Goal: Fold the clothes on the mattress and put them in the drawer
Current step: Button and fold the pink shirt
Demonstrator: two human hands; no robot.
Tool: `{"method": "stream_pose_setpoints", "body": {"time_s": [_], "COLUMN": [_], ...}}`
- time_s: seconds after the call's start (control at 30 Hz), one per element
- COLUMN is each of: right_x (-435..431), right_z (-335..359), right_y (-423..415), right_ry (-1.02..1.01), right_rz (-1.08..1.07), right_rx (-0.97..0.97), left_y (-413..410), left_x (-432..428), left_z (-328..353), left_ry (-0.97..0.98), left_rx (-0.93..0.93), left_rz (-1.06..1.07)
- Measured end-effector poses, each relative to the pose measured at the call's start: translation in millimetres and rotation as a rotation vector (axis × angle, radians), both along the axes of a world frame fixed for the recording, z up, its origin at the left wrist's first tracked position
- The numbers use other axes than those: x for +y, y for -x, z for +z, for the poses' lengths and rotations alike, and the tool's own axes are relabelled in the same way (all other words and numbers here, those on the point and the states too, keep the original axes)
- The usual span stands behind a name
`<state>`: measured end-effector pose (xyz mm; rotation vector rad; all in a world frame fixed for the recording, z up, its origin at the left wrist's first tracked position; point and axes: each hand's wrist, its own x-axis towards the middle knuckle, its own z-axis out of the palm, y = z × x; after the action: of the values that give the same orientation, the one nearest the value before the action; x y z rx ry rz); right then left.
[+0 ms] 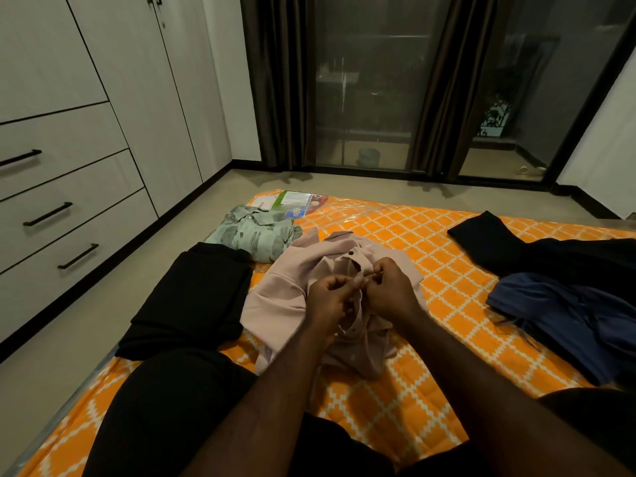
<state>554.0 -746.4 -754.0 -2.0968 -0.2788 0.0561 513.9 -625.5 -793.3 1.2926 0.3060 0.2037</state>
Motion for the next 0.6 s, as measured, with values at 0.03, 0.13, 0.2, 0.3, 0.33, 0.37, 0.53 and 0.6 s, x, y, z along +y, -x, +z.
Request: {"method": "stream_pose_setpoints", "body": {"time_s": [0.03,0.13,0.2,0.3,0.33,0.37,0.53,0.6], "right_x": [2,7,10,13,13,12,-2,-2], "right_z": [-1,-1,-5,-5,-4,0,11,10], "right_y": [3,11,11,10,9,8,1,-3], "right_ry": [0.006,-0.008,-0.012,-0.114,-0.25,-0.399,-0.657,-0.644], "right_rz": [0.002,0.015,0.004,0.013,0.031,0.063,0.144,0.061], "right_rx": [-0.056,-0.152,-0.156,0.021,0.136,0.275,0.543,0.507], "left_y": [-1,-1,-3,-8,-10,-11,-16,-14], "left_x": [-1,0,2,2,1,1,-3,-3], "left_z": [0,0,-3,-7,-8,-8,-5,-8], "left_ry": [-0.024,-0.058,-0.107,-0.098,-0.05,0.018,-0.054,-0.274], "left_rx": [-0.012,-0.026,-0.005,0.015,0.019,0.018,0.0,0.051], "left_rz": [0.003,0.064,0.101,0.126,0.119,0.1,0.033,0.019]}}
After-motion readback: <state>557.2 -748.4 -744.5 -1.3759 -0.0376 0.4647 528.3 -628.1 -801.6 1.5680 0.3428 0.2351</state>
